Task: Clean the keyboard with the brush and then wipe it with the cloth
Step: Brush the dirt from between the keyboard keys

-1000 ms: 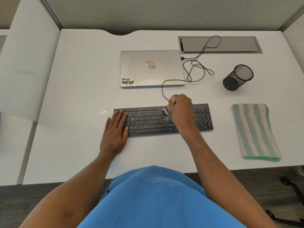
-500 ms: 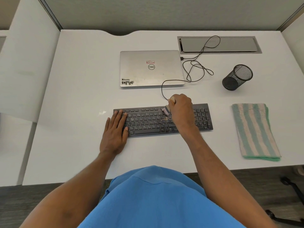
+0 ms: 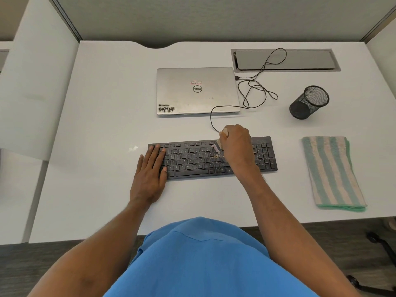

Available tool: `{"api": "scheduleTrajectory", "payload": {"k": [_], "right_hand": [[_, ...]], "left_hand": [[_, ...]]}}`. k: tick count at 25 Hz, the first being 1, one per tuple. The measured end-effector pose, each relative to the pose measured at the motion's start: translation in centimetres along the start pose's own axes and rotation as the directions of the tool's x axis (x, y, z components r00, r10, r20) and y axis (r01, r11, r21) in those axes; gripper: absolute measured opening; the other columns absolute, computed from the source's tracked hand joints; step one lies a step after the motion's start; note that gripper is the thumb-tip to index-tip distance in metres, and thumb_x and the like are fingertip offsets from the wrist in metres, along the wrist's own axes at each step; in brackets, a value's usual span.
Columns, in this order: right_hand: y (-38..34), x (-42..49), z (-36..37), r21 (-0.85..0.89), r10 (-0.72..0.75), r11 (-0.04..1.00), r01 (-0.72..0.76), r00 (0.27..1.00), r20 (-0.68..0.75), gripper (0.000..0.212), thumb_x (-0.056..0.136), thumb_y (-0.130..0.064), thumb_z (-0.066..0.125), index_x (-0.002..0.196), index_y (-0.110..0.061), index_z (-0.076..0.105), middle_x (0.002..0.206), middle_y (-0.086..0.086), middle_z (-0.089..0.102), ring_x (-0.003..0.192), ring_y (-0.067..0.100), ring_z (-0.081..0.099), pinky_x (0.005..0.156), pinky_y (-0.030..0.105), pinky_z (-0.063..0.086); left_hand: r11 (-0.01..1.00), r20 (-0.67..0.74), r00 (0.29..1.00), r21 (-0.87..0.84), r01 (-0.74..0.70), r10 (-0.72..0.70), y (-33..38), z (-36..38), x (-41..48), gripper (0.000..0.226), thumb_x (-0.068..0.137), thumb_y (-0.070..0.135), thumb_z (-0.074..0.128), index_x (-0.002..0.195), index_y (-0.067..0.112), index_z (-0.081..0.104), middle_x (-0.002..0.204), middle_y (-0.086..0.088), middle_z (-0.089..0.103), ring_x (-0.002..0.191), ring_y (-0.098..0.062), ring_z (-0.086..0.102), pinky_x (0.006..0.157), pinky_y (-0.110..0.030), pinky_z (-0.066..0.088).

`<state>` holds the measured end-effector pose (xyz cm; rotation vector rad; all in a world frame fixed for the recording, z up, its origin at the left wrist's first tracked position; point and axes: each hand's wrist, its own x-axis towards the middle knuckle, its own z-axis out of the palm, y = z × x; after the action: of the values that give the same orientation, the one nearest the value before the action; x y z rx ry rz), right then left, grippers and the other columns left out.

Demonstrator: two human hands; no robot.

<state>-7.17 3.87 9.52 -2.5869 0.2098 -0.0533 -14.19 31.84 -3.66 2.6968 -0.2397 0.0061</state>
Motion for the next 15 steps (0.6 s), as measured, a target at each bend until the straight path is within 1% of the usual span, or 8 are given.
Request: {"api": "scheduleTrajectory", "payload": {"k": [1, 2, 5, 7, 9, 12, 13, 15], "right_hand": [[0.01, 0.07, -0.02, 0.001, 0.007, 1.0, -0.007, 1.0, 0.006, 0.029, 0.098, -0.016, 0.057, 0.07, -0.007, 0.059, 0.072, 0.007, 0.06, 0.065, 0.024, 0.057, 0.056, 0.033, 0.047], [-0.07, 0.08, -0.04, 0.007, 0.011, 1.0, -0.011, 1.0, 0.003, 0.029, 0.098, -0.016, 0.056, 0.069, -0.008, 0.057, 0.072, 0.007, 0.059, 0.064, 0.023, 0.056, 0.055, 0.033, 0.045], [-0.47, -0.07, -0.2, 0.009, -0.014, 1.0, 0.014, 0.999, -0.043, 0.038, 0.098, -0.015, 0.055, 0.062, -0.016, 0.041, 0.067, 0.004, 0.049, 0.06, 0.019, 0.042, 0.054, 0.029, 0.029], [-0.57, -0.25, -0.3, 0.01, -0.032, 0.999, 0.032, 0.998, -0.052, 0.044, 0.098, -0.013, 0.055, 0.06, -0.019, 0.033, 0.066, 0.002, 0.042, 0.058, 0.015, 0.035, 0.053, 0.026, 0.022], [-0.35, -0.32, -0.27, 0.005, -0.029, 1.0, 0.029, 0.999, -0.038, 0.046, 0.098, -0.014, 0.055, 0.059, -0.021, 0.032, 0.067, 0.002, 0.044, 0.055, 0.012, 0.036, 0.053, 0.024, 0.025], [0.04, -0.09, -0.04, -0.007, -0.016, 1.0, 0.016, 1.0, -0.007, 0.036, 0.098, -0.015, 0.056, 0.063, -0.012, 0.047, 0.07, 0.006, 0.055, 0.061, 0.021, 0.051, 0.053, 0.032, 0.039], [0.06, 0.0, -0.07, 0.009, -0.005, 1.0, 0.005, 1.0, -0.002, 0.036, 0.098, -0.015, 0.056, 0.063, -0.012, 0.048, 0.07, 0.006, 0.056, 0.06, 0.021, 0.052, 0.053, 0.031, 0.04], [-0.07, 0.1, -0.3, 0.052, 0.006, 0.999, -0.005, 1.0, -0.023, 0.043, 0.098, -0.015, 0.057, 0.059, -0.017, 0.039, 0.066, 0.005, 0.051, 0.057, 0.018, 0.046, 0.051, 0.028, 0.033]], "left_hand": [[1.0, 0.0, 1.0, 0.0, 0.001, -0.001, -0.03, 0.0, -0.02, 0.062, 0.108, 0.034, 0.032, 0.169, 0.022, 0.023, 0.177, 0.003, 0.014, 0.164, -0.012, 0.002, 0.133, -0.049, 0.011], [1.0, 0.0, 1.0, 0.001, 0.001, -0.001, -0.05, 0.0, -0.04, 0.062, 0.108, 0.033, 0.032, 0.169, 0.022, 0.023, 0.177, 0.003, 0.014, 0.164, -0.012, 0.002, 0.132, -0.05, 0.012], [1.0, 0.002, 1.0, 0.002, 0.001, -0.001, 0.0, 0.01, -0.02, 0.062, 0.108, 0.033, 0.032, 0.169, 0.022, 0.023, 0.177, 0.003, 0.015, 0.164, -0.012, 0.003, 0.132, -0.05, 0.012], [1.0, -0.001, 1.0, -0.006, 0.003, -0.003, 0.05, -0.01, -0.05, 0.062, 0.108, 0.034, 0.032, 0.169, 0.022, 0.023, 0.177, 0.003, 0.015, 0.164, -0.012, 0.003, 0.132, -0.049, 0.011], [1.0, 0.0, 1.0, -0.011, 0.004, -0.004, 0.03, -0.02, -0.07, 0.062, 0.108, 0.034, 0.032, 0.169, 0.022, 0.023, 0.177, 0.004, 0.015, 0.164, -0.012, 0.003, 0.133, -0.049, 0.011], [1.0, -0.001, 1.0, -0.008, 0.005, -0.005, 0.02, -0.03, -0.04, 0.062, 0.108, 0.035, 0.032, 0.169, 0.022, 0.023, 0.177, 0.003, 0.016, 0.164, -0.012, 0.003, 0.132, -0.05, 0.012], [1.0, -0.003, 1.0, -0.01, 0.005, -0.005, 0.05, -0.03, -0.03, 0.062, 0.108, 0.034, 0.032, 0.169, 0.022, 0.023, 0.177, 0.003, 0.016, 0.164, -0.012, 0.004, 0.132, -0.049, 0.012], [1.0, -0.004, 1.0, -0.014, 0.006, -0.006, 0.11, -0.06, -0.01, 0.062, 0.108, 0.034, 0.033, 0.168, 0.022, 0.024, 0.177, 0.003, 0.016, 0.164, -0.012, 0.004, 0.132, -0.049, 0.011]]}}
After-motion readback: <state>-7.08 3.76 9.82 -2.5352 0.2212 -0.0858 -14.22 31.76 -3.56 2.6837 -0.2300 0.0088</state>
